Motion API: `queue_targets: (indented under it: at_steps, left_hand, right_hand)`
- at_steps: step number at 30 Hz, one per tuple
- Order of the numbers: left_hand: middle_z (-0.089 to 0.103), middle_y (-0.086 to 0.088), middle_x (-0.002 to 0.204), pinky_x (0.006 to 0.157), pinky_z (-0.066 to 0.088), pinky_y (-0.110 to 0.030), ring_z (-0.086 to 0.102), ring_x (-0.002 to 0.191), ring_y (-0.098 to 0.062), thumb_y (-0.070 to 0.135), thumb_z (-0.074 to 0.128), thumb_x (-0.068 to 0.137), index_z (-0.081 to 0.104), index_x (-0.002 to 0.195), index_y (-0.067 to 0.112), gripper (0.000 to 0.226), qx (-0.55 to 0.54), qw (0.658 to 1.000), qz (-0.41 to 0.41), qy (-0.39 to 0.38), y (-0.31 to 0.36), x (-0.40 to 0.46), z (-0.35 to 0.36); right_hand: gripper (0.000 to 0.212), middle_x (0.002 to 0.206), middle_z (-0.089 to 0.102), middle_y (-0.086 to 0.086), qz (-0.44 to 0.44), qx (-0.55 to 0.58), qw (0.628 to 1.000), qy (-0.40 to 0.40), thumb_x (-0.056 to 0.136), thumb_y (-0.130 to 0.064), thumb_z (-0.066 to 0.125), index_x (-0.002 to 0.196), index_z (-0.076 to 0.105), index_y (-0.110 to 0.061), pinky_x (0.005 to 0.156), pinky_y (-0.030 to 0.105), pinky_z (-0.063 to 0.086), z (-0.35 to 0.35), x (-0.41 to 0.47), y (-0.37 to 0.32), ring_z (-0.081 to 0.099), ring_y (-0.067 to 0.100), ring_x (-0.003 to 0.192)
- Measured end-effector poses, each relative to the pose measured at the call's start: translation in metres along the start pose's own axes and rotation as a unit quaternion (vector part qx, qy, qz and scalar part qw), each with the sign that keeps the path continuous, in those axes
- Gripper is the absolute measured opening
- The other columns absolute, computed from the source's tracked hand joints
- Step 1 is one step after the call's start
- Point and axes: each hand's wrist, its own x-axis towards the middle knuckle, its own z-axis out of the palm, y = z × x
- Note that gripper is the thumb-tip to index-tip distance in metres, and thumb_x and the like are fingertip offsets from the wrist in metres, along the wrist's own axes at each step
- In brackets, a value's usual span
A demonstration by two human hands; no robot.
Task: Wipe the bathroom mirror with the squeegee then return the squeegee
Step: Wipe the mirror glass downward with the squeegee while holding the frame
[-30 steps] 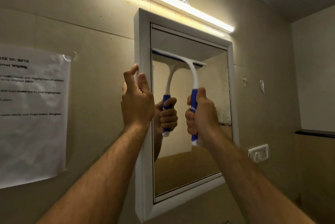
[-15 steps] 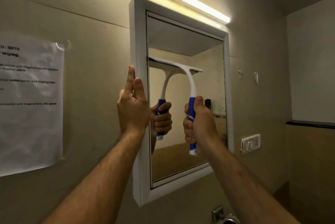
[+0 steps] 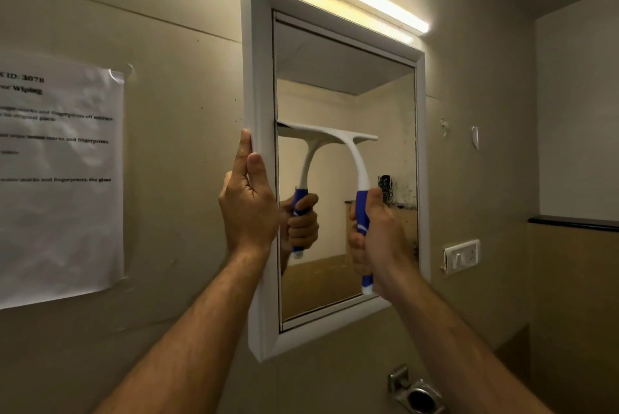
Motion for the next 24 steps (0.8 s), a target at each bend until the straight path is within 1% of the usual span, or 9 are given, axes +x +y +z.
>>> queue_targets:
  at_steps: [2,5,9,13,15,17,18,20,24]
  left_hand:
    - [0.060,-0.004,0.094,0.048,0.042,-0.027,0.044,0.057,-0.019,0.053,0.023,0.097,0.027,0.142,0.047,0.046,0.001,1.000,0.001,0.002,0.000,0.000,0.000]
    - [0.049,0.019,0.098,0.050,0.050,-0.031,0.048,0.060,-0.021,0.048,0.026,0.099,0.027,0.143,0.046,0.043,0.008,1.000,-0.001,0.002,0.002,-0.001,0.001]
    - [0.053,0.016,0.099,0.052,0.049,-0.030,0.050,0.062,-0.018,0.046,0.026,0.100,0.027,0.143,0.045,0.043,0.011,1.000,-0.015,-0.003,-0.001,-0.006,-0.001]
    - [0.042,0.031,0.090,0.057,0.052,-0.034,0.054,0.067,-0.015,0.043,0.027,0.102,0.029,0.142,0.046,0.040,-0.006,1.000,-0.010,0.000,-0.010,-0.021,-0.004]
    - [0.051,0.021,0.090,0.050,0.047,-0.034,0.047,0.059,-0.025,0.046,0.025,0.101,0.028,0.141,0.049,0.041,-0.005,1.000,-0.016,-0.001,-0.015,-0.028,-0.006]
    - [0.059,-0.004,0.086,0.048,0.039,-0.029,0.041,0.056,-0.021,0.049,0.024,0.099,0.028,0.140,0.050,0.041,-0.008,1.000,-0.017,-0.002,-0.018,-0.033,-0.008]
    - [0.058,-0.007,0.086,0.048,0.038,-0.028,0.041,0.056,-0.020,0.050,0.024,0.099,0.028,0.140,0.051,0.041,-0.009,1.000,-0.017,-0.001,-0.020,-0.035,-0.008]
    - [0.058,0.005,0.093,0.049,0.040,-0.028,0.042,0.056,-0.018,0.049,0.024,0.100,0.028,0.140,0.051,0.040,-0.007,1.000,-0.017,0.002,-0.021,-0.040,-0.009]
    - [0.059,0.005,0.091,0.050,0.041,-0.029,0.046,0.058,-0.019,0.049,0.025,0.100,0.029,0.139,0.053,0.039,0.004,1.000,-0.026,0.004,-0.028,-0.055,-0.012]
  right_hand:
    - [0.052,0.053,0.044,-0.003,0.005,-0.003,1.000,0.005,0.098,-0.056,0.029,0.090,0.055,-0.012,0.037,0.021,0.031,-0.001,-0.006,0.012,0.035,0.008,0.039]
    - [0.052,0.057,0.043,-0.001,0.021,-0.006,1.000,0.011,0.099,-0.054,0.028,0.094,0.054,-0.009,0.038,0.020,0.032,-0.007,-0.021,0.037,0.036,0.007,0.039]
    - [0.055,0.059,0.044,0.000,0.052,-0.024,0.998,0.015,0.097,-0.055,0.028,0.100,0.055,-0.008,0.038,0.021,0.033,-0.016,-0.043,0.062,0.038,0.005,0.039]
    - [0.053,0.056,0.044,-0.002,0.025,-0.022,0.999,0.007,0.096,-0.055,0.029,0.093,0.056,-0.010,0.037,0.019,0.033,-0.019,-0.036,0.051,0.037,0.005,0.038]
    - [0.052,0.055,0.043,-0.003,0.021,-0.019,1.000,0.008,0.098,-0.055,0.028,0.091,0.055,-0.011,0.036,0.020,0.032,-0.018,-0.030,0.044,0.035,0.006,0.038]
    - [0.052,0.054,0.043,-0.003,0.028,-0.011,1.000,0.006,0.098,-0.055,0.029,0.090,0.055,-0.012,0.036,0.020,0.031,-0.016,-0.029,0.048,0.035,0.006,0.038]
    - [0.052,0.053,0.043,-0.004,0.033,-0.007,0.999,0.007,0.098,-0.056,0.029,0.090,0.055,-0.012,0.036,0.020,0.032,-0.016,-0.031,0.052,0.035,0.006,0.038]
    - [0.054,0.052,0.045,-0.005,0.042,-0.004,0.999,0.007,0.093,-0.060,0.032,0.091,0.056,-0.012,0.036,0.020,0.033,-0.018,-0.038,0.068,0.037,0.005,0.038]
    - [0.064,0.050,0.046,-0.006,0.082,-0.008,0.997,0.005,0.080,-0.067,0.034,0.096,0.056,-0.010,0.037,0.021,0.033,-0.030,-0.066,0.108,0.038,0.008,0.039]
